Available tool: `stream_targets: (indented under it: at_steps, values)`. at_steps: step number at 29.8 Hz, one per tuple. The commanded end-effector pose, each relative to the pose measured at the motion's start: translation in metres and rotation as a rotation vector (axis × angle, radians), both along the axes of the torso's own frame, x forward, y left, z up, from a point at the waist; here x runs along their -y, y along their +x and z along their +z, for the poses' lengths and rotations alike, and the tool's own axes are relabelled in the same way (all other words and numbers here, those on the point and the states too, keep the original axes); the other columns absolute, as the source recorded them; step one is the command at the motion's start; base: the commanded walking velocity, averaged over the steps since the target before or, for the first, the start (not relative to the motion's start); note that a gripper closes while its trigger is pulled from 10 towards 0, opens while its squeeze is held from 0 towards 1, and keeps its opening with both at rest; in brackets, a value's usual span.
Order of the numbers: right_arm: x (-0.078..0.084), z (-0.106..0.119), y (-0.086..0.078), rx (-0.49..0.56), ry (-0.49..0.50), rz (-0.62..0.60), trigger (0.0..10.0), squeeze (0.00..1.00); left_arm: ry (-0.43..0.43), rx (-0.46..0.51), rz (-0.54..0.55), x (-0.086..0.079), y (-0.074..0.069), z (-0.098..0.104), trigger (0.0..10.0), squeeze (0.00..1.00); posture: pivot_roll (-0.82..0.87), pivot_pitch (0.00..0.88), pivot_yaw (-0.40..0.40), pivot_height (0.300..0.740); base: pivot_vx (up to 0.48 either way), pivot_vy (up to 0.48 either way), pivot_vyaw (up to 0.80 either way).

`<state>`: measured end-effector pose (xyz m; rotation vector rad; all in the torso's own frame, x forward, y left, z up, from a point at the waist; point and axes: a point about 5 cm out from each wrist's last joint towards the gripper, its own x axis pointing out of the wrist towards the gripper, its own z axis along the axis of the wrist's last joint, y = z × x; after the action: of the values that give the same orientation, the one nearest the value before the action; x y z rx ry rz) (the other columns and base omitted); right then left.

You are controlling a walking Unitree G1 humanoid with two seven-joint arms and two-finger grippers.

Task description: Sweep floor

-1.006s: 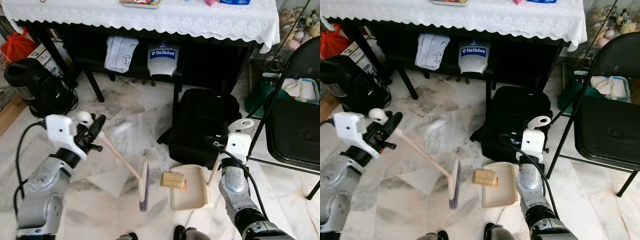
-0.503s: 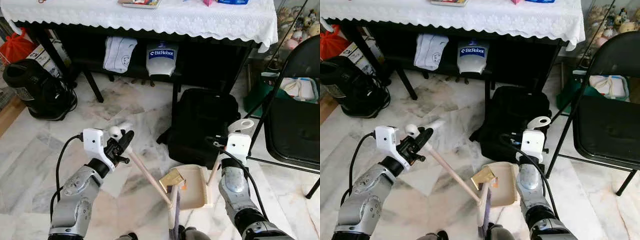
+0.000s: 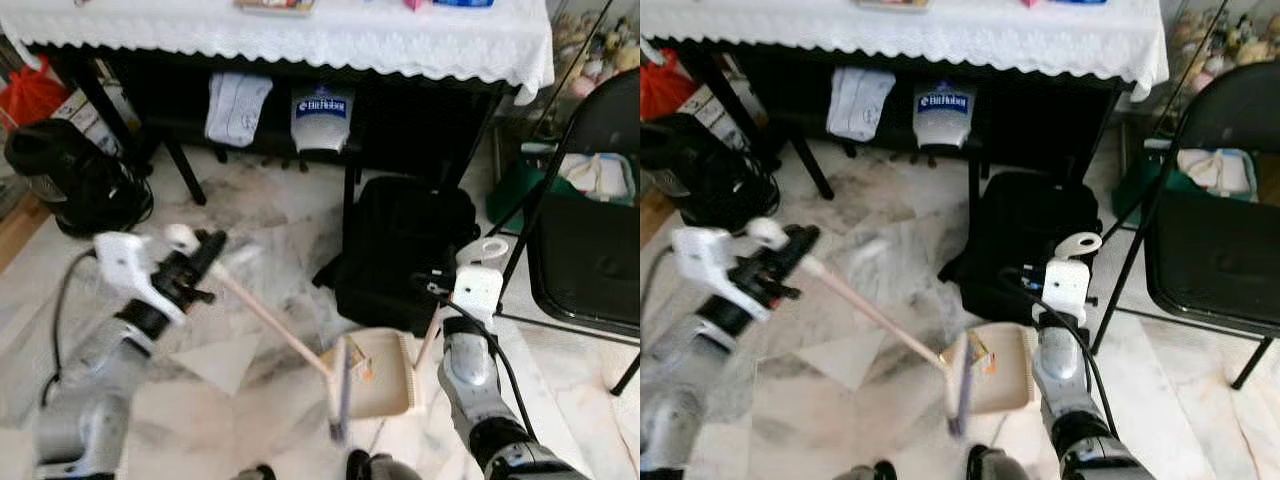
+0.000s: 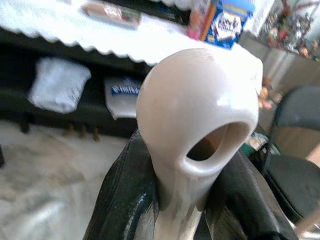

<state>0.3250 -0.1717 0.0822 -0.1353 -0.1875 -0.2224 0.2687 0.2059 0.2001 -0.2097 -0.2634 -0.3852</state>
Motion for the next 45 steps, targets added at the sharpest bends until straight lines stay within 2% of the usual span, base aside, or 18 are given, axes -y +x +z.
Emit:
stream_targets:
  at_steps: [1, 4, 8, 9, 12, 14, 16, 18, 20, 22, 28, 32, 40, 45]
  values:
    - [-0.003, -0.002, -0.001, -0.009, 0.006, 0.004, 10.0, 0.00, -0.006, 0.037, 0.003, -0.001, -0.001, 0.009, 10.0, 0.00, 0.07, 0.223, 0.030, 0.740, 0.000, 0.000, 0.00]
    - [-0.004, -0.002, -0.001, -0.007, 0.007, 0.007, 10.0, 0.00, 0.063, 0.036, 0.059, 0.003, 0.008, -0.001, 10.0, 0.00, 0.07, 0.227, 0.030, 0.740, 0.000, 0.000, 0.00]
    - [-0.003, -0.002, -0.001, -0.006, 0.005, 0.007, 10.0, 0.00, 0.094, -0.001, 0.117, 0.011, 0.023, -0.021, 10.0, 0.00, 0.05, 0.233, 0.027, 0.740, 0.000, 0.000, 0.00]
    - [-0.002, -0.002, -0.002, -0.004, 0.003, 0.006, 10.0, 0.00, 0.099, -0.013, 0.144, 0.014, 0.030, -0.030, 10.0, 0.00, 0.05, 0.234, 0.028, 0.740, 0.000, 0.000, 0.00]
    - [0.000, -0.002, -0.003, 0.000, -0.001, 0.001, 10.0, 0.00, 0.131, -0.037, 0.139, 0.023, 0.037, -0.045, 10.0, 0.00, 0.03, 0.237, 0.029, 0.740, 0.000, 0.000, 0.00]
    - [0.001, -0.002, -0.003, 0.001, -0.002, 0.000, 10.0, 0.00, 0.129, -0.041, 0.138, 0.025, 0.038, -0.047, 10.0, 0.00, 0.03, 0.237, 0.029, 0.740, 0.000, 0.000, 0.00]
    - [0.003, -0.002, -0.004, 0.006, -0.005, -0.005, 10.0, 0.00, 0.120, -0.096, 0.134, 0.032, 0.043, -0.064, 10.0, 0.00, 0.02, 0.242, 0.030, 0.740, 0.000, 0.000, 0.00]
    - [0.004, -0.002, -0.005, 0.007, -0.007, -0.008, 10.0, 0.00, 0.080, -0.137, 0.123, 0.037, 0.044, -0.073, 10.0, 0.00, 0.01, 0.243, 0.030, 0.740, 0.000, 0.000, 0.00]
    - [0.004, -0.002, -0.005, 0.007, -0.008, -0.009, 10.0, 0.00, 0.061, -0.140, 0.123, 0.039, 0.044, -0.076, 10.0, 0.00, 0.01, 0.244, 0.029, 0.740, 0.000, 0.000, 0.00]
    - [0.006, -0.002, -0.005, 0.005, -0.010, -0.011, 10.0, 0.00, -0.005, -0.148, 0.121, 0.042, 0.044, -0.080, 10.0, 0.00, 0.01, 0.245, 0.025, 0.740, 0.000, 0.000, 0.00]
    - [0.004, -0.001, -0.002, 0.000, -0.009, -0.005, 10.0, 0.00, -0.086, -0.165, 0.080, 0.045, 0.043, -0.084, 10.0, 0.00, 0.02, 0.232, 0.020, 0.740, 0.000, 0.000, 0.00]
    - [-0.002, 0.004, 0.004, 0.004, 0.005, 0.016, 10.0, 0.00, -0.140, -0.153, 0.016, 0.042, 0.039, -0.075, 10.0, 0.00, 0.03, 0.207, 0.017, 0.740, 0.000, 0.000, 0.00]
    - [-0.010, 0.013, 0.016, -0.005, 0.060, 0.031, 10.0, 0.00, -0.113, -0.092, -0.027, 0.036, 0.039, -0.057, 10.0, 0.00, 0.06, 0.138, 0.013, 0.740, 0.000, 0.000, 0.00]
    - [-0.019, 0.022, 0.026, -0.011, 0.107, 0.066, 10.0, 0.00, -0.076, -0.016, 0.029, 0.022, 0.043, -0.037, 10.0, 0.00, 0.07, 0.067, 0.016, 0.740, 0.000, 0.000, 0.00]
